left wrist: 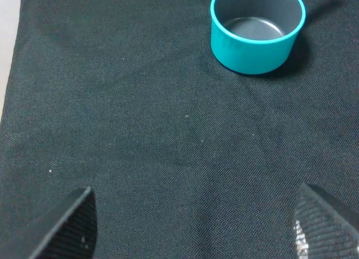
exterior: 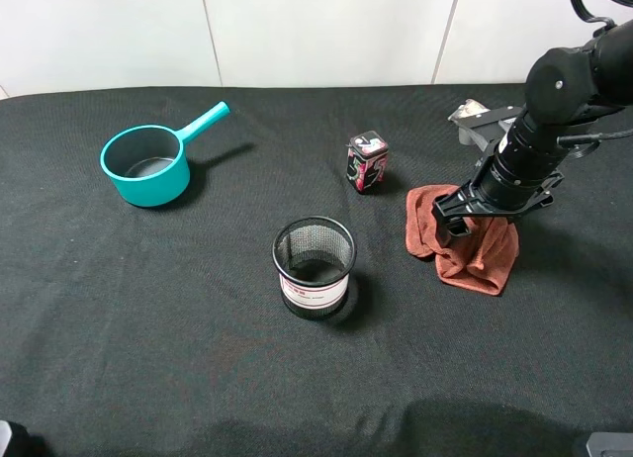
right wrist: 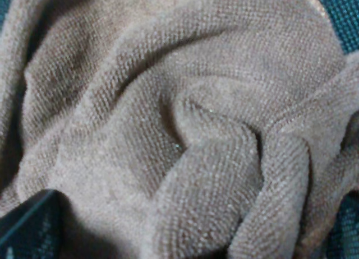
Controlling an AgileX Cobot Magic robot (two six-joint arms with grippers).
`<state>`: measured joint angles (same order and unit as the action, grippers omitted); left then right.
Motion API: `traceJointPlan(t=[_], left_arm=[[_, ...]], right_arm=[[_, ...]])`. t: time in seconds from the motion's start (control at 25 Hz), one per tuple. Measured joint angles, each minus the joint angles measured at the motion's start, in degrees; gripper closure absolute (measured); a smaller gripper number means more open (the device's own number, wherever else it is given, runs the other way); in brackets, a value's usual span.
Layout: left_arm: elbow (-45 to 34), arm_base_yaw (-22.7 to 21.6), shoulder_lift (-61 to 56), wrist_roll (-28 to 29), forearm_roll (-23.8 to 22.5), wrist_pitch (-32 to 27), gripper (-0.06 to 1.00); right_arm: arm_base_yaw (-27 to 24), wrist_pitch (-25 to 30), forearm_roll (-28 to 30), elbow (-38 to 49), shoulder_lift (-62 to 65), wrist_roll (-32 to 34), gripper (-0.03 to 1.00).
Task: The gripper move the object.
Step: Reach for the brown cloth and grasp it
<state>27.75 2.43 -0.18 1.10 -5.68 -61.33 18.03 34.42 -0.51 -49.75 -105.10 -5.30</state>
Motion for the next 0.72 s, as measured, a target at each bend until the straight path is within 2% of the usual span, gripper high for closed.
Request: traceJointPlan(t=[0.72], left_arm=[[0.00,0.00,0.00,0.00,0.00,0.00,0.24]], right_arm=[[0.00,0.07,-0.56,0.00,-0.06,0.00,0.29]])
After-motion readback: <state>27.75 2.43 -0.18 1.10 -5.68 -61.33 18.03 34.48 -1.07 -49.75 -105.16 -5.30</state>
